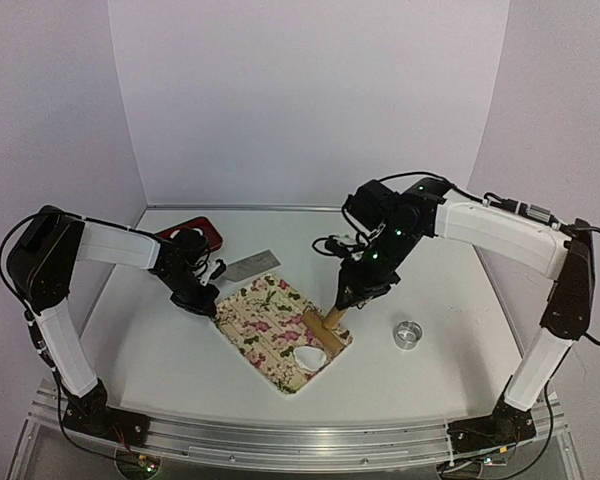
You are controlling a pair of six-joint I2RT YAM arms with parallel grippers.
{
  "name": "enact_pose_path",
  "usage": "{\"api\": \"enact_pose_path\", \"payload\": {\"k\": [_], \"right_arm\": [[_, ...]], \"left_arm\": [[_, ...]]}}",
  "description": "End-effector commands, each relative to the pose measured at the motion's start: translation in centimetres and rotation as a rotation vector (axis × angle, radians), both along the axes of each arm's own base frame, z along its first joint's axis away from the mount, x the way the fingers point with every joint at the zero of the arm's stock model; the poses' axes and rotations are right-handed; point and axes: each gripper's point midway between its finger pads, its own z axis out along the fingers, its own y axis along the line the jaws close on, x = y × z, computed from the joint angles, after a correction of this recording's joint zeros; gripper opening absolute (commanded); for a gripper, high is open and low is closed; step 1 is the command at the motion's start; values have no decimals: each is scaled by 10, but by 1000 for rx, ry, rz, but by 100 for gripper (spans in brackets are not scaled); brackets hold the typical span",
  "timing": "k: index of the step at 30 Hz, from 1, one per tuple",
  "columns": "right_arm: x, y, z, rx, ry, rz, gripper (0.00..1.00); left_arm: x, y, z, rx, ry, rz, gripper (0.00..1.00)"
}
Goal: Roll out the dumpling wrappers from the dough
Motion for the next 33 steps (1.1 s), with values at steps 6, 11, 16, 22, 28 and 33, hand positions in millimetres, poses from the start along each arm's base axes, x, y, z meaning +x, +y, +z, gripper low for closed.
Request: {"api": "enact_pose_path", "payload": {"k": [6, 11, 16, 22, 28, 33], "right_arm": [[-34, 31, 1, -159, -181, 332, 0], [-44, 43, -5, -249, -265, 484, 0], [-54, 60, -16, -324, -305, 612, 0], [-67, 67, -26, -371, -314, 701, 0], [-77, 59, -43, -446, -282, 766, 0], [-87, 59, -58, -476, -261, 807, 0]], "left_arm": [[-4, -3, -11, 55, 13, -159, 0], [-2, -7, -13, 46, 19, -161, 0], [-3, -6, -17, 51, 30, -161, 0], [-7, -4, -20, 57, 37, -160, 0], [-7, -3, -20, 57, 35, -156, 0], [-7, -3, -21, 55, 37, -153, 0]]}}
